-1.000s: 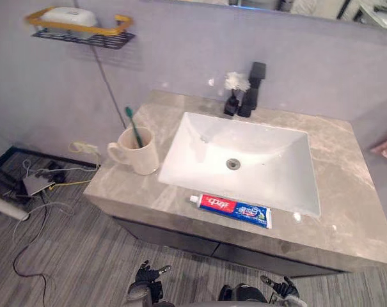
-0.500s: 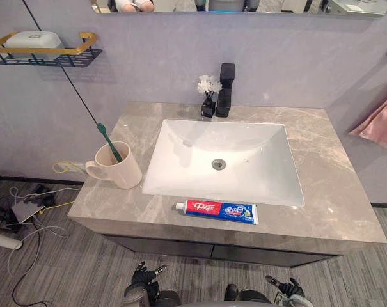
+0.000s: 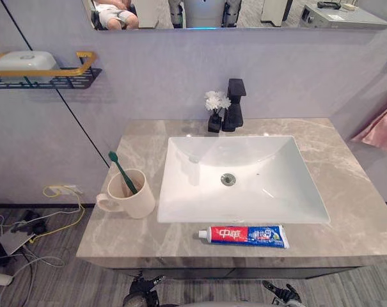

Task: Organize washtable

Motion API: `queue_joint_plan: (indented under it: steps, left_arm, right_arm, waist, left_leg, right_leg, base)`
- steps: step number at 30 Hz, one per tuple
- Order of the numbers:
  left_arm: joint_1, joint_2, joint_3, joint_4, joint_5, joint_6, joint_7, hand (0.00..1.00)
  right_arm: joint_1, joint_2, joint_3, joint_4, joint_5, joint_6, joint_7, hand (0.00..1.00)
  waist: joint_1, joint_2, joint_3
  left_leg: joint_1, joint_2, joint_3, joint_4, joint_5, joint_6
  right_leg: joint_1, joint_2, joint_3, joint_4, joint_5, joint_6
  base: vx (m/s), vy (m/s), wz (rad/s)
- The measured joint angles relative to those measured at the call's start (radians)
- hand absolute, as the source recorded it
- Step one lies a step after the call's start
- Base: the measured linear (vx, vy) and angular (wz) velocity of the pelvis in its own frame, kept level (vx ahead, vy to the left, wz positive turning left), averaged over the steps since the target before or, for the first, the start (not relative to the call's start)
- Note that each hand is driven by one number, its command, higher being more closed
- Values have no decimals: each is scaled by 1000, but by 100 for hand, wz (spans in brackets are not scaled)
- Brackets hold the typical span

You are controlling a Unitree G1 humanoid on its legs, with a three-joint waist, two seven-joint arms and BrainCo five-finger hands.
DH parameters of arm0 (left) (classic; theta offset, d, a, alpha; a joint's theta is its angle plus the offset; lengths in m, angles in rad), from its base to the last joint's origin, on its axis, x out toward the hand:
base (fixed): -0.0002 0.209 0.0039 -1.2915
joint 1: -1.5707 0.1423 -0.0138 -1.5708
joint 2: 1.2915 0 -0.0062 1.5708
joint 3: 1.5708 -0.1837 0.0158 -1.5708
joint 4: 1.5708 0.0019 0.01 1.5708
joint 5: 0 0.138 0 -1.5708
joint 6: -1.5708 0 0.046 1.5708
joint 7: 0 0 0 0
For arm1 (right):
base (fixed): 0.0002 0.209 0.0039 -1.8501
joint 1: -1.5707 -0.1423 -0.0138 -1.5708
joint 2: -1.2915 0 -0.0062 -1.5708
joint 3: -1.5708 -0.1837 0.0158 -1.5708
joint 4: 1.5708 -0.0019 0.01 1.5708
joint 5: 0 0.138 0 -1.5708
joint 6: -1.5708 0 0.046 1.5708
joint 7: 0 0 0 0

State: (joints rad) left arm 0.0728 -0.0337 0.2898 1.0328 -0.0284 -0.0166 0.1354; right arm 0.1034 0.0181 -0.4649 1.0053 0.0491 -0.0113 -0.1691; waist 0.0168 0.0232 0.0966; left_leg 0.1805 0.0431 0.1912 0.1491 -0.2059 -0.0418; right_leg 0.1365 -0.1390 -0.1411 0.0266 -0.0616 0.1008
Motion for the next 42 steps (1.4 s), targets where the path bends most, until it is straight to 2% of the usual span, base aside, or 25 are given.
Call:
queue_joint_plan:
  steps: [11, 14, 23, 24, 25, 34, 42]
  left_arm:
    - [5, 5, 32, -1, -10, -2, -2, 0]
    - [7, 5, 32, -3, -11, -4, -1, 0]
    - [17, -1, 35, -15, -21, -6, -1, 0]
    - [17, -2, 35, -15, -21, -6, -1, 0]
    - [16, -12, 56, -31, -41, -5, -1, 0]
    - [15, -7, 49, -21, -41, -5, -4, 0]
    - [8, 39, -36, 7, -41, -2, -28, 0]
  right_arm:
    - [-2, -7, -12, 32, 32, 2, 0, 0]
    - [-4, -7, -17, 32, 32, 12, 0, 0]
    - [1, -9, -35, 30, 41, 18, -1, 0]
    - [2, -10, -35, 30, 41, 18, -1, 0]
    - [12, -28, -54, 29, 40, 19, -2, 0]
    - [12, -27, -76, 38, 73, 19, -1, 0]
    - [2, -38, -80, 80, 159, 21, 7, 0]
  waist:
    - [1, -18, 0]
    - [1, -18, 0]
    - [-2, -17, 6]
    - [-2, -15, 6]
    - [-2, 8, 43]
    - [-3, 9, 44]
    - [-4, 15, 46]
  left_leg:
    - [9, -10, -30, -11, 10, 16]
    - [8, -10, -38, -22, 10, 16]
    - [10, 8, -36, -83, 34, 14]
    - [10, 9, -36, -84, 35, 11]
    - [36, 46, -52, -100, 44, -24]
    - [35, 45, -50, -108, 44, -24]
    - [26, 44, -46, -118, 44, -24]
  right_leg:
    - [33, -4, -23, -39, 19, -1]
    - [34, -3, -24, -51, 30, 12]
    - [31, 18, -16, -100, 78, 4]
    - [30, 20, -17, -100, 78, 4]
    - [50, 67, -20, -125, 71, -14]
    - [47, 67, -22, -125, 71, -14]
    - [34, 65, -24, -125, 71, -13]
  base:
    - [-22, -17, 4]
    - [-119, -31, 3]
    - [-115, -46, -4]
    - [-36, -31, -1]
    - [0, 0, 0]
    - [0, 0, 0]
    - [0, 0, -1]
